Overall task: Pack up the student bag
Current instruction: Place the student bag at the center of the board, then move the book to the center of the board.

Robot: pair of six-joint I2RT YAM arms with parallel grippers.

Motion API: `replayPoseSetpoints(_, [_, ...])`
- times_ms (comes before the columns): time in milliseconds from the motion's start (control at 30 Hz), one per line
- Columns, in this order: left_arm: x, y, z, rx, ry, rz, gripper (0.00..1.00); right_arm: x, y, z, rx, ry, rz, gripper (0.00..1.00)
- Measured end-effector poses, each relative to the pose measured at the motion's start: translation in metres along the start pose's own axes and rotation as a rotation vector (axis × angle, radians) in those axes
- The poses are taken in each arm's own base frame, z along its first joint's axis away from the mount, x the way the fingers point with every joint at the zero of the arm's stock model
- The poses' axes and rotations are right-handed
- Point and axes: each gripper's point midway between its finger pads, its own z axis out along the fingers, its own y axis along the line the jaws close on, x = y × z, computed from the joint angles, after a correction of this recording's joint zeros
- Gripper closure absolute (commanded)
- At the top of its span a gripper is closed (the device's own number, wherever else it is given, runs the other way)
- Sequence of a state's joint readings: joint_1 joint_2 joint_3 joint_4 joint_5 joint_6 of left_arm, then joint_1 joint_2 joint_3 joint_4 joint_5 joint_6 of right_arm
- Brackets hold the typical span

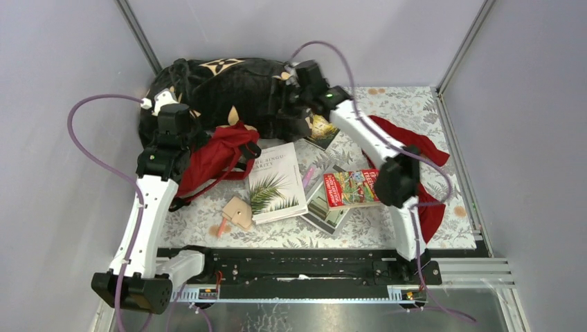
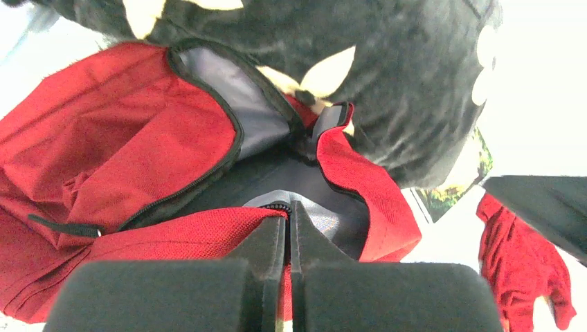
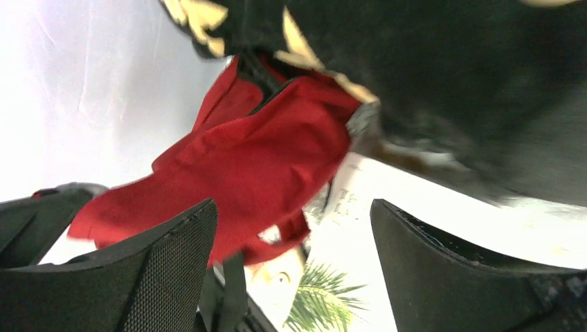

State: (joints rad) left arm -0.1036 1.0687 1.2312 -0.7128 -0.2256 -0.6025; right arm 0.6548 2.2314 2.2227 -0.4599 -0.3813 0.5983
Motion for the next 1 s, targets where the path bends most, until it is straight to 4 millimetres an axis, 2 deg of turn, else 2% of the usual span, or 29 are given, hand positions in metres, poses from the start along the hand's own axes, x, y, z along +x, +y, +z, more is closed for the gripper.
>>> replayPoseSetpoints(33, [-0.005, -0.001, 0.0, -0.006, -0.009, 0.0, 1.0, -0.011, -0.003, -0.018, 0.019, -0.037, -0.011, 0.1])
replayPoseSetpoints(100, [-0.016, -0.003, 0.002, -0.023, -0.022, 0.001, 1.0, -0.033, -0.01, -0.066, 0.061, -0.13, -0.036, 0.07])
replayPoseSetpoints(167, [-0.024, -0.003, 0.008, -0.031, -0.025, -0.004, 1.0, -0.045, -0.018, -0.104, 0.097, -0.205, -0.052, 0.05])
replayPoseSetpoints(200, [-0.023, -0.002, 0.01, -0.032, -0.019, -0.005, 1.0, -0.045, -0.021, -0.119, 0.102, -0.227, -0.058, 0.05])
replayPoseSetpoints(233, [-0.021, -0.001, 0.011, -0.029, -0.007, -0.004, 1.0, -0.037, -0.024, -0.131, 0.09, -0.233, -0.062, 0.04])
replayPoseSetpoints(300, [-0.014, -0.001, 0.012, -0.007, 0.019, 0.006, 1.0, -0.014, -0.028, -0.139, 0.046, -0.209, -0.057, 0.03])
replayPoseSetpoints(433, [0.011, -0.006, 0.008, 0.078, 0.098, 0.041, 1.0, 0.054, -0.09, -0.139, 0.082, -0.077, 0.053, 0.03])
replayPoseSetpoints(500, [0.029, -0.004, 0.008, 0.1, 0.146, 0.051, 0.78, 0.086, -0.132, -0.143, 0.158, -0.026, 0.146, 0.03])
replayPoseSetpoints(567, [0.047, 0.001, 0.01, 0.103, 0.204, 0.061, 0.31, 0.112, -0.172, -0.155, 0.254, 0.001, 0.241, 0.03])
replayPoseSetpoints(600, [0.052, 0.003, 0.01, 0.101, 0.226, 0.07, 0.16, 0.121, -0.189, -0.164, 0.303, -0.001, 0.277, 0.02])
replayPoseSetpoints(667, [0.054, 0.001, 0.009, 0.112, 0.247, 0.087, 0.02, 0.126, -0.205, -0.183, 0.37, -0.038, 0.307, 0.02])
replayPoseSetpoints(733, [0.044, -0.008, 0.001, 0.142, 0.235, 0.09, 0.01, 0.121, -0.202, -0.202, 0.4, -0.097, 0.292, 0.02])
replayPoseSetpoints(833, [0.003, -0.039, -0.021, 0.259, 0.141, 0.096, 0.01, 0.105, -0.18, -0.222, 0.366, -0.186, 0.239, 0.02])
replayPoseSetpoints(900, [-0.022, -0.064, -0.037, 0.367, 0.071, 0.096, 0.13, 0.101, -0.17, -0.228, 0.341, -0.218, 0.225, 0.01])
replayPoseSetpoints(933, [-0.029, -0.077, -0.045, 0.424, 0.047, 0.1, 0.16, 0.102, -0.168, -0.229, 0.328, -0.226, 0.228, 0.0])
replayPoseSetpoints(1000, [-0.026, -0.104, -0.059, 0.523, 0.058, 0.117, 0.15, 0.113, -0.168, -0.226, 0.298, -0.212, 0.248, 0.0])
